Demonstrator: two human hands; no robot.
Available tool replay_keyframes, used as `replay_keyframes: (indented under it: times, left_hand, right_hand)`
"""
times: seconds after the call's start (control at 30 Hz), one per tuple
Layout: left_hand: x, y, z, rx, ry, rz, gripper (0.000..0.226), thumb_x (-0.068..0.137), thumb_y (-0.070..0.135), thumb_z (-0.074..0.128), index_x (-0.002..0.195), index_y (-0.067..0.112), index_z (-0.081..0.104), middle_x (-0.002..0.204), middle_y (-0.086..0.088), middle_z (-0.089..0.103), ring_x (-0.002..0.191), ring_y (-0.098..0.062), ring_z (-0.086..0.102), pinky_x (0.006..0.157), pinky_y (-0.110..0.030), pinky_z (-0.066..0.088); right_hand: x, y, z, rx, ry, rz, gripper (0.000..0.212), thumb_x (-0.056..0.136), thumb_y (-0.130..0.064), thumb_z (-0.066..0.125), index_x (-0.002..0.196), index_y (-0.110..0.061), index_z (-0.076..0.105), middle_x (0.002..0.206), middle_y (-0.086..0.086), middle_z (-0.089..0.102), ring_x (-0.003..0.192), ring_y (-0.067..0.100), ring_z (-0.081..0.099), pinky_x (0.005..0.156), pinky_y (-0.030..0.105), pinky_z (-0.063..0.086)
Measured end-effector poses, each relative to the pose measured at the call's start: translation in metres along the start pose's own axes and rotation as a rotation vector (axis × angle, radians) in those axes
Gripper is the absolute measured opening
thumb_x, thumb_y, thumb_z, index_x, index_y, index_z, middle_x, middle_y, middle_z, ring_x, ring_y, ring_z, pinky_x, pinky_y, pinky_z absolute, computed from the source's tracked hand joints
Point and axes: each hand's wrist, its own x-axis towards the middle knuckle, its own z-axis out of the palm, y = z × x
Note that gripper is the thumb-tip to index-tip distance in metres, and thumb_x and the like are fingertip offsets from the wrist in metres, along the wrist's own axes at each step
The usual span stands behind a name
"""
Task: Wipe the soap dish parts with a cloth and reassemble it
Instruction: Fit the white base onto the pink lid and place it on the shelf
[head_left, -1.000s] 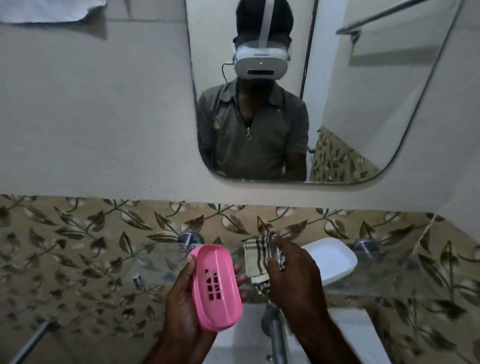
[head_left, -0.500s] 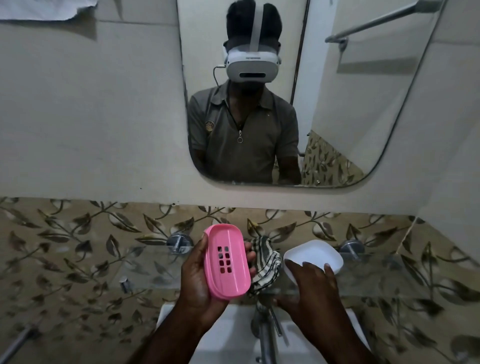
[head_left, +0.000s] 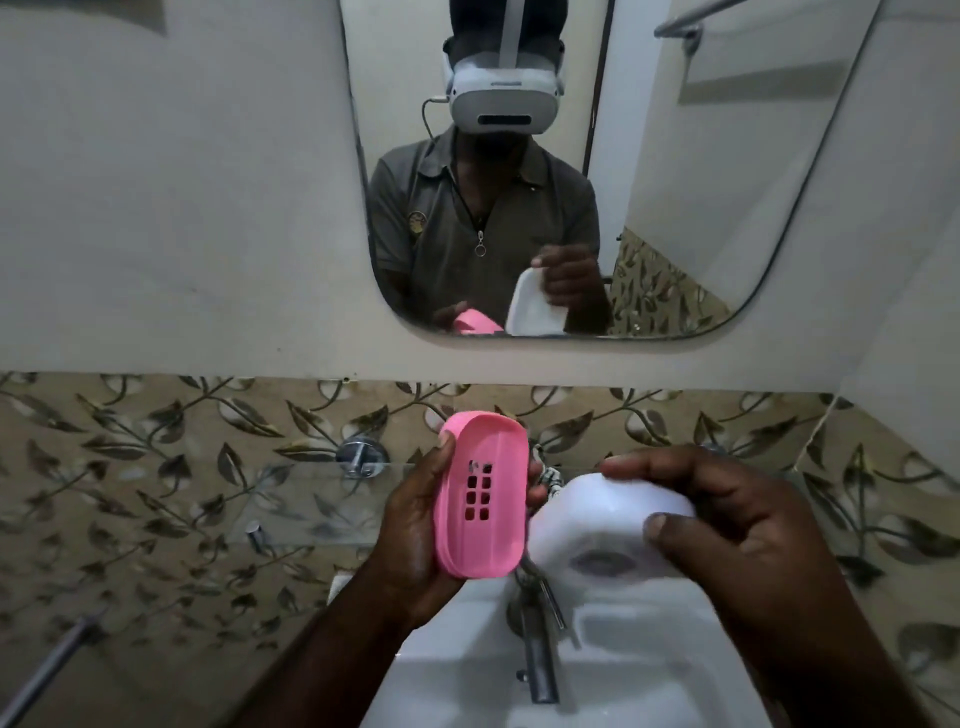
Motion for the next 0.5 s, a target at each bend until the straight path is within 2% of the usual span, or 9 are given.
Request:
replay_keyframes:
  times: [0.07, 0.13, 0.2, 0.3, 0.37, 0.43, 0.5]
  left_hand:
    - [-0.002, -0.006, 0.008, 0.058, 0.004, -0.051, 0.078, 0.061, 0.053, 0.082, 0.123, 0.008, 0.064, 0.121, -0.022, 0.064, 0.105, -0.034, 0.064, 0.088, -0.046, 0.054]
    - [-0.005, -0.012, 0.018, 0.138, -0.049, -0.068, 0.067, 0.071, 0.053, 0.076, 0.123, 0.013, 0.065, 0.123, -0.018, 0.065, 0.109, -0.032, 0.064, 0.085, -0.043, 0.054]
    - [-0.01, -0.017, 0.029, 0.191, -0.086, -0.057, 0.052, 0.081, 0.05, 0.067, 0.122, 0.019, 0.066, 0.123, -0.011, 0.067, 0.113, -0.026, 0.064, 0.088, -0.036, 0.053]
    - [-0.015, -0.028, 0.041, 0.178, 0.008, -0.05, 0.043, 0.082, 0.047, 0.063, 0.115, 0.021, 0.071, 0.119, -0.012, 0.069, 0.11, -0.026, 0.066, 0.085, -0.035, 0.056]
    - [-0.016, -0.035, 0.041, 0.194, 0.106, -0.056, 0.048, 0.081, 0.048, 0.061, 0.115, 0.016, 0.07, 0.118, -0.014, 0.069, 0.108, -0.028, 0.066, 0.084, -0.038, 0.058]
    - [-0.018, -0.036, 0.041, 0.235, 0.146, -0.06, 0.052, 0.083, 0.05, 0.059, 0.119, 0.014, 0.066, 0.116, -0.014, 0.07, 0.106, -0.028, 0.068, 0.083, -0.038, 0.058]
    - [-0.021, -0.037, 0.039, 0.25, 0.153, -0.055, 0.055, 0.077, 0.051, 0.055, 0.118, 0.015, 0.066, 0.111, -0.012, 0.073, 0.099, -0.026, 0.071, 0.073, -0.036, 0.06]
  right_hand:
    - [0.009, 0.008, 0.004, 0.276, -0.069, 0.098, 0.037, 0.065, -0.005, 0.052, 0.087, -0.022, 0.077, 0.09, 0.0, 0.075, 0.08, 0.013, 0.069, 0.062, 0.022, 0.054]
    - [0.017, 0.023, 0.013, 0.36, -0.007, 0.197, 0.035, 0.067, -0.005, 0.047, 0.082, -0.017, 0.077, 0.086, 0.004, 0.074, 0.076, 0.016, 0.067, 0.059, 0.026, 0.053]
    - [0.022, 0.038, 0.025, 0.279, 0.184, 0.2, 0.029, 0.069, -0.009, 0.048, 0.079, -0.015, 0.074, 0.082, 0.003, 0.073, 0.074, 0.017, 0.067, 0.061, 0.028, 0.052]
    - [0.021, 0.051, 0.046, 0.058, 0.47, 0.087, 0.022, 0.073, -0.013, 0.05, 0.082, -0.017, 0.07, 0.087, 0.004, 0.071, 0.082, 0.015, 0.067, 0.07, 0.026, 0.052]
    - [0.015, 0.054, 0.058, -0.06, 0.543, 0.022, 0.019, 0.076, -0.017, 0.049, 0.084, -0.022, 0.065, 0.092, 0.004, 0.067, 0.087, 0.009, 0.065, 0.075, 0.021, 0.051]
    - [0.009, 0.058, 0.066, -0.161, 0.572, -0.007, 0.017, 0.08, -0.021, 0.048, 0.087, -0.021, 0.063, 0.092, 0.003, 0.065, 0.089, 0.006, 0.063, 0.078, 0.023, 0.051]
    - [0.001, 0.06, 0.073, -0.194, 0.553, 0.026, 0.023, 0.085, -0.031, 0.047, 0.095, -0.021, 0.065, 0.095, -0.005, 0.067, 0.092, 0.002, 0.062, 0.081, 0.027, 0.052]
